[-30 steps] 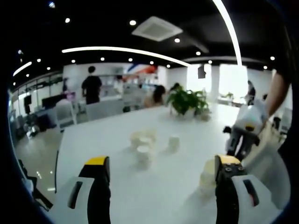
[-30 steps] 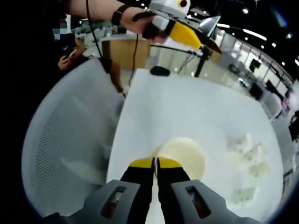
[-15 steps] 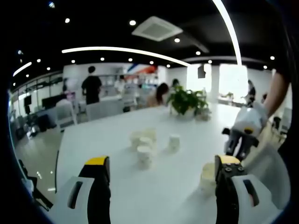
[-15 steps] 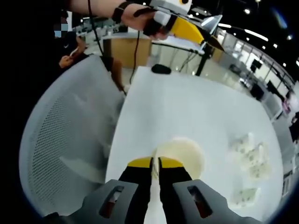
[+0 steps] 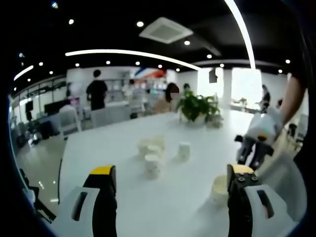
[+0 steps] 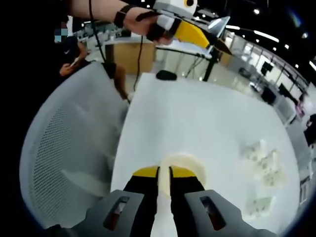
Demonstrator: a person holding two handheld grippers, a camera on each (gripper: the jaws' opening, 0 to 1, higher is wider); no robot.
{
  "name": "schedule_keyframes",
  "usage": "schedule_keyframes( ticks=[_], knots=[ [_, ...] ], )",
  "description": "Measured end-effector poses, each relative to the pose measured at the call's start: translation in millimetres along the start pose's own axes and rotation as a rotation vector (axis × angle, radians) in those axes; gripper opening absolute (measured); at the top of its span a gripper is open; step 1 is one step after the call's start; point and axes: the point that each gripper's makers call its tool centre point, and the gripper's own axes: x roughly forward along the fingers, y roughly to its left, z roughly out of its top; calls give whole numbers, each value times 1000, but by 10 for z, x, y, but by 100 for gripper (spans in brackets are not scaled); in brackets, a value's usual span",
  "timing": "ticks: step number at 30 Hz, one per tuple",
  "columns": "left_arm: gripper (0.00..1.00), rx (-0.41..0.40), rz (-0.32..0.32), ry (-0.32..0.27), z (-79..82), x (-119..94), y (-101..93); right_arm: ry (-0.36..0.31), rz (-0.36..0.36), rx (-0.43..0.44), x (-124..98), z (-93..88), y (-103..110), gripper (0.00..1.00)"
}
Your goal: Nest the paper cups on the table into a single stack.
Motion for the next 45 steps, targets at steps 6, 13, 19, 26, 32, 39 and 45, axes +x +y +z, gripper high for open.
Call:
schedule_keyframes(
  ticks=[6, 13, 19, 26, 32, 39, 45],
  knots=[
    [93, 0, 1, 0, -6, 3, -1, 12, 2, 1, 10, -44, 10, 4],
    [93, 0, 3, -4, -8, 12, 9, -24, -22, 10, -56, 51, -38, 4],
    [93, 1, -4, -6, -10, 31, -10, 3, -18, 11, -30, -53, -42, 4],
    [93, 0, -3, -7, -16, 25, -12, -4, -27, 14, -52, -34, -57, 4],
    [93, -3, -4, -6, -23, 30, -37, -14, -30, 14, -69, -11, -44, 4],
    [93, -7, -3, -6, -37, 24, -38, -16, -28, 11, -62, -11, 9, 4],
    [93, -7, 0, -8, -32, 20, -36, -21, -37, 20, -85, -21, -2, 4]
  ],
)
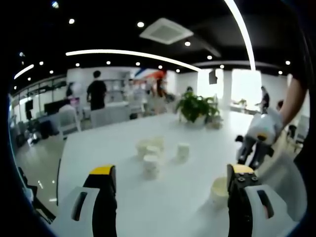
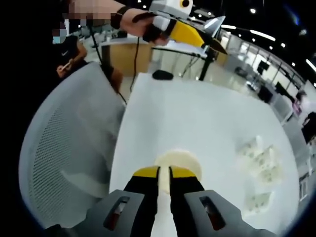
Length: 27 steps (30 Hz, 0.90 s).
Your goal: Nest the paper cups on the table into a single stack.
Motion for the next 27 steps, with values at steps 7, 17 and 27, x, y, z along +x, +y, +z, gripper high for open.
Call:
schedule_keyframes(
  ticks=[7, 17, 27],
  knots=[
    [93, 2, 1, 2, 8, -9, 5, -35, -16, 24, -78, 40, -48, 7],
    [93, 3, 4, 2, 19, -16, 20, -99, -40, 46, -174, 99, -87, 12],
    [93, 2, 3, 3, 18, -9, 17, -121, -82, 73, -233, 84, -142, 26]
  ],
)
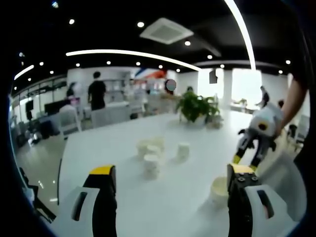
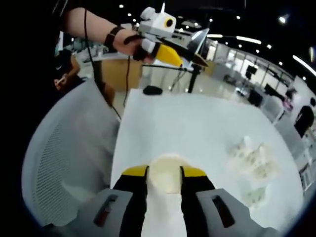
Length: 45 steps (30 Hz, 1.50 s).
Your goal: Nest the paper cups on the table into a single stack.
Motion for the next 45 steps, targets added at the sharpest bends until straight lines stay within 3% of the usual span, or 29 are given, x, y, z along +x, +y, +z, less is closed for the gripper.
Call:
schedule_keyframes(
  ticks=[19, 26, 35, 45],
  knots=[
    [93, -5, 1, 1, -10, -9, -12, -38, -107, 83, -100, -82, -234, 56],
    [93, -6, -3, 3, -36, -7, -20, -56, -136, 111, -156, -112, -273, 61],
    [93, -5, 0, 5, -43, -23, -22, -87, -219, 142, -268, -152, -452, 76],
    [93, -7, 2, 7, -57, -42, -37, -99, -258, 171, -328, -187, -514, 92]
  ],
)
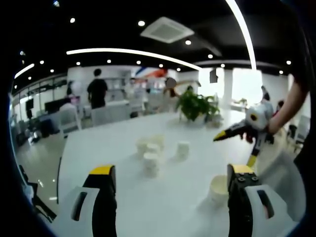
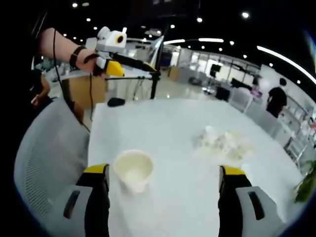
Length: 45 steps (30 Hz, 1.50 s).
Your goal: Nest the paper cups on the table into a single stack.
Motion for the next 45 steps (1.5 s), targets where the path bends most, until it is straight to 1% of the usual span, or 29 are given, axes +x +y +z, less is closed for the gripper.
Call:
schedule_keyframes(
  ticks=[9, 12, 17, 20, 23, 26, 32, 35, 38, 39, 41, 43, 45],
  knots=[
    [93, 2, -1, -3, 33, 4, 6, -2, -29, 10, -105, -82, -71, 100],
    [93, 3, -2, -3, 40, 5, 4, 3, -33, 19, -145, -125, -100, 100],
    [93, 7, -4, 1, 38, -3, 2, -19, -47, 12, -233, -137, -162, 100],
    [93, 8, -3, 1, 37, -7, 9, -15, -61, 25, -279, -177, -206, 100],
    [93, 8, 0, -1, 50, -14, 13, -27, -70, 31, -329, -177, -226, 100],
    [93, 8, -2, 0, 44, -17, 14, -34, -82, 39, -375, -213, -261, 100],
    [94, 1, -2, -2, 45, -9, 10, -88, -115, 63, -449, -154, -345, 100],
    [94, 0, -1, -4, 55, -7, 10, -153, -130, 80, -510, -57, -402, 100],
    [94, 0, 2, -7, 70, -12, 28, -185, -139, 86, -568, -16, -432, 100],
    [94, -1, 3, -8, 70, -12, 37, -210, -150, 97, -624, 6, -460, 100],
    [94, -5, 6, -11, 74, -13, 54, -230, -165, 111, -685, 17, -491, 100],
    [94, -6, 9, -13, 80, -11, 58, -269, -190, 129, -772, 45, -535, 100],
    [93, -8, 10, -14, 85, -10, 58, -283, -228, 139, -851, 29, -586, 100]
  ],
)
